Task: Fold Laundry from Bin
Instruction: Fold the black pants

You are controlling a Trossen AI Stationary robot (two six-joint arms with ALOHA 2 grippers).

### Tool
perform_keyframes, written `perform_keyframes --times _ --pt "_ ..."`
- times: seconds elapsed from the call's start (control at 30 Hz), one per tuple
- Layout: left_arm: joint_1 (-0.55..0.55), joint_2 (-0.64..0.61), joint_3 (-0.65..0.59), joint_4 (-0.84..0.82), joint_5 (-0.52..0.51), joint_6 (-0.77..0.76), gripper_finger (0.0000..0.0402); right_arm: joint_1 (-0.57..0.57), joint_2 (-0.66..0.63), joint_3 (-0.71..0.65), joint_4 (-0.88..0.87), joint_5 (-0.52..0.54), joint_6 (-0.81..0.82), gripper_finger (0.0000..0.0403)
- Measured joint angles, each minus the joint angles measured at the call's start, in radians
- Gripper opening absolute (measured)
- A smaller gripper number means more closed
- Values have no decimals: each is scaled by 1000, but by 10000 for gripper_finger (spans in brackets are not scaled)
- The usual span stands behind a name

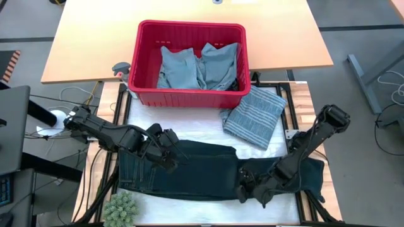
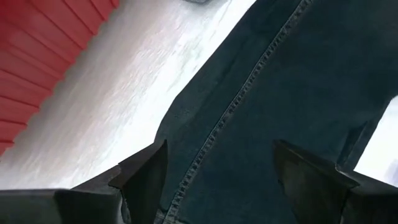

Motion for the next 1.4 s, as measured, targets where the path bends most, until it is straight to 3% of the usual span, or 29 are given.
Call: perform_keyframes --times 0.23,0.43,0.57,0.7,0.9,1.1,1.27,1.4 --pt "0 0 0 0 6 1 275 95 12 25 -103 54 186 23" --pt "0 0 0 0 8 9 275 129 79 25 -128 22 306 23" --pt "0 0 0 0 8 10 275 115 156 25 -61 -71 299 53" --pt "0 0 -21 5 8 7 275 112 215 25 46 -84 240 89" --pt "7 0 -147 110 78 12 275 114 122 24 -15 -81 193 112" --pt "11 0 -279 332 214 67 275 147 -42 25 -191 -82 185 112" --pt "12 0 -366 342 201 62 275 202 -120 25 -469 -82 333 102" --pt "21 0 -451 340 194 52 275 183 -102 23 -687 -87 430 61"
